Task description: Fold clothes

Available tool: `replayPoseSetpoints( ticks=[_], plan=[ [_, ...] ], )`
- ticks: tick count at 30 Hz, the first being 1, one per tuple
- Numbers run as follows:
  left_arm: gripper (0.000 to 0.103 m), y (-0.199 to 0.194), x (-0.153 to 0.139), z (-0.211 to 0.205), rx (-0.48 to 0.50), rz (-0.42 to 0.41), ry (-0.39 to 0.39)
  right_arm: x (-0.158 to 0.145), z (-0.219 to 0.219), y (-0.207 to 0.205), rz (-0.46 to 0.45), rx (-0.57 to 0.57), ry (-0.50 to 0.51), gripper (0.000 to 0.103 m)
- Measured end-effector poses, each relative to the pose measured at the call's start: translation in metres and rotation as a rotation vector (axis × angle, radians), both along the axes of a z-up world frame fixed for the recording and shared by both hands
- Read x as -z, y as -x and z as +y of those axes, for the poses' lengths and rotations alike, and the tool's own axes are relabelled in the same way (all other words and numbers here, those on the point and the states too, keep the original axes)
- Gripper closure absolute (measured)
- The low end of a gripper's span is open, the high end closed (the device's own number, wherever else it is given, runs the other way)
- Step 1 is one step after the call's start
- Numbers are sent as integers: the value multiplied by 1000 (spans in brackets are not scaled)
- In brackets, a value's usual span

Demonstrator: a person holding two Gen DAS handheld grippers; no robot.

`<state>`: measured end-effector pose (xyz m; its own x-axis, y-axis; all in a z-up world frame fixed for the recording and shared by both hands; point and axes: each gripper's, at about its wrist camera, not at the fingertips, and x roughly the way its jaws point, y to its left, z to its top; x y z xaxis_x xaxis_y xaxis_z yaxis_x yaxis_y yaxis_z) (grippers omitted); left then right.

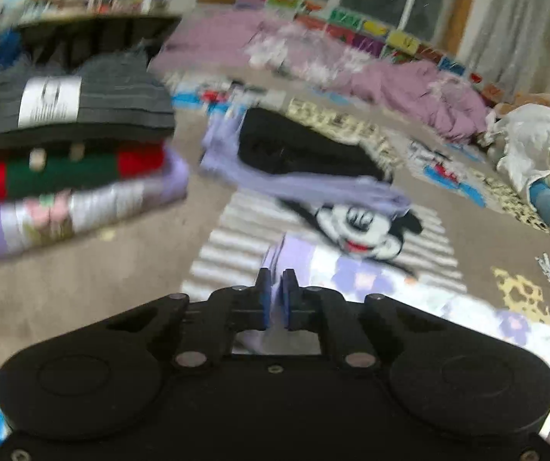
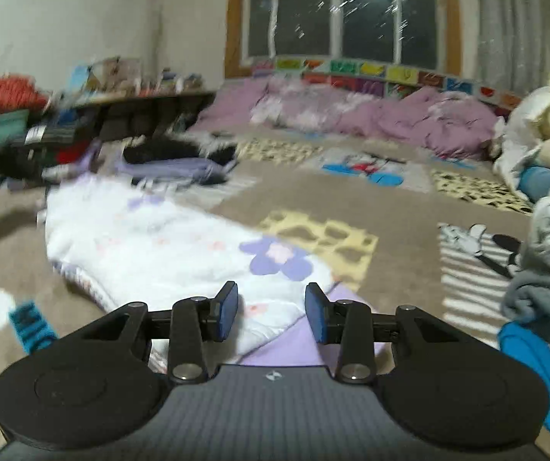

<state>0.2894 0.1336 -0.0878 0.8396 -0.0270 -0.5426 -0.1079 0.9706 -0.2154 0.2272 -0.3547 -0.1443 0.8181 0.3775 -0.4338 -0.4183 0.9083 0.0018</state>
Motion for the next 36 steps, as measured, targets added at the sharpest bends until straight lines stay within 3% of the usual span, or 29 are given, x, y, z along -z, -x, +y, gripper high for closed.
replayPoseSetpoints(
  ticks=[3, 8, 13, 17, 24, 27, 29, 33, 36],
  plan=[
    [100, -9, 5, 3, -9, 5, -25, -1, -3, -3, 6, 13, -23, 63],
    [99, -16, 31, 4, -48, 88, -70, 2, -5, -4, 21, 34, -28, 58],
    [99, 6, 13, -5, -101, -10, -138, -2, -10, 7, -5, 67, -50, 57],
    [92, 12, 9, -31, 13, -45, -137, -14, -25, 19, -75, 97, -102, 57],
    [70, 2, 30, -90, 243, -32, -127, -13, -1, 26, -86, -26, -66, 59],
    [60, -11, 49, -95, 251, 23, -130, -6, 13, 15, -26, -36, -9, 58],
    [60, -18, 58, -91, 247, 29, -106, 5, 14, 2, 65, -28, 16, 57],
    [60, -18, 56, -96, 246, 40, -140, 8, 12, -7, 92, -25, 11, 57],
    [60, -16, 55, -95, 246, 39, -135, 5, 13, -1, 60, -30, 14, 57]
  ],
)
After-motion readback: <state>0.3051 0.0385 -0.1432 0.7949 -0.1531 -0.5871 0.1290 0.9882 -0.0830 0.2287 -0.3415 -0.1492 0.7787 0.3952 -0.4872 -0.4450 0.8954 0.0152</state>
